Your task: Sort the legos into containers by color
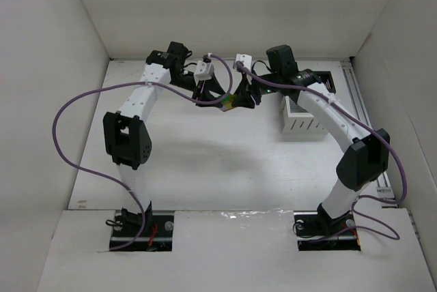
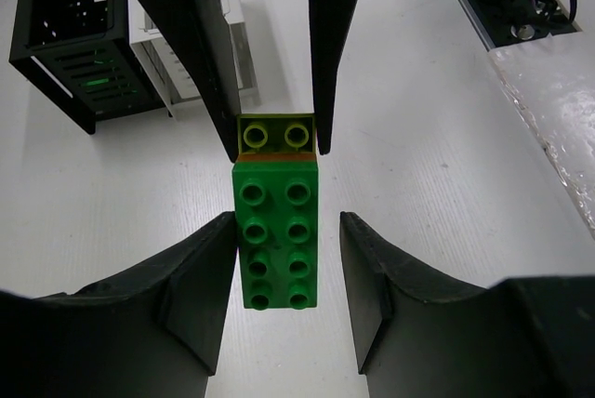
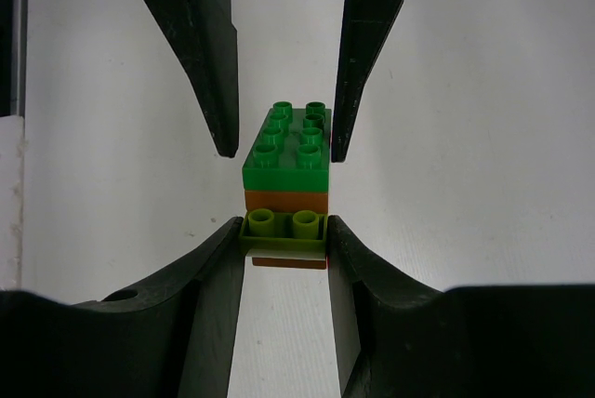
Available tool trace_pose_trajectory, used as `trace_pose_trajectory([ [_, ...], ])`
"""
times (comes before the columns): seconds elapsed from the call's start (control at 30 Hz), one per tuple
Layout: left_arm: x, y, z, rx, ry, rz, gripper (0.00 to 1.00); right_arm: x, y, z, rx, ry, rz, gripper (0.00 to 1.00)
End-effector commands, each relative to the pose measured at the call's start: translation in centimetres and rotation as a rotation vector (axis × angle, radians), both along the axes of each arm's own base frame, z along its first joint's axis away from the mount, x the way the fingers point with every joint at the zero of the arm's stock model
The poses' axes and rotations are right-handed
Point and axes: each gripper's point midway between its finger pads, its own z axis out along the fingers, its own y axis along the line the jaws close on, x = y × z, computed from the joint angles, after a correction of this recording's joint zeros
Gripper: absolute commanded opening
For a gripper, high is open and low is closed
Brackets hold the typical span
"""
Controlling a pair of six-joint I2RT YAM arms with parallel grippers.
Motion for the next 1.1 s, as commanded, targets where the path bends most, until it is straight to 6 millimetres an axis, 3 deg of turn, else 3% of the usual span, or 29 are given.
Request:
trace_pose_trajectory([
  [0.0,0.1,-0.2,1.1,-0.023,-0.021,-0.003,0.44,0.6,1.2,3.1,0.061,-0.088,0.026,0.00],
  [0.1,0.2,-0.2,1.2,-0.023,-0.019,-0.001,0.40,0.3,1.5,3.1,0.062,-0.088,0.035,0.00],
  [0.23,0.2,-0.2,1.2,-0.023,-0.019,-0.001,0.24,0.3,1.5,3.1,0.062,-0.088,0.035,0.00],
  [0.27,0.3,-0.2,1.2,-0.026,-0.028,-0.001,0.12,0.3,1.5,3.1,0.062,-0.088,0.035,0.00],
  [0.33,0.3,-0.3,1.0,-0.024,-0.019,0.001,0.06,0.2,1.3,2.5,0.049,-0.074,0.027,0.00],
  [0.67,2.7,3.0,1.9,-0.074,0.002,0.090,0.04,0.2,-0.9,1.0,0.002,-0.067,-0.030,0.00],
  [0.73,2.6,3.4,2.4,-0.085,-0.005,0.095,0.04,0.4,-1.6,-0.3,-0.026,-0.049,-0.050,0.00],
  [1.07,2.2,3.8,3.8,-0.095,-0.054,0.097,0.03,0.9,-4.2,-1.1,-0.065,-0.035,-0.118,0.00],
])
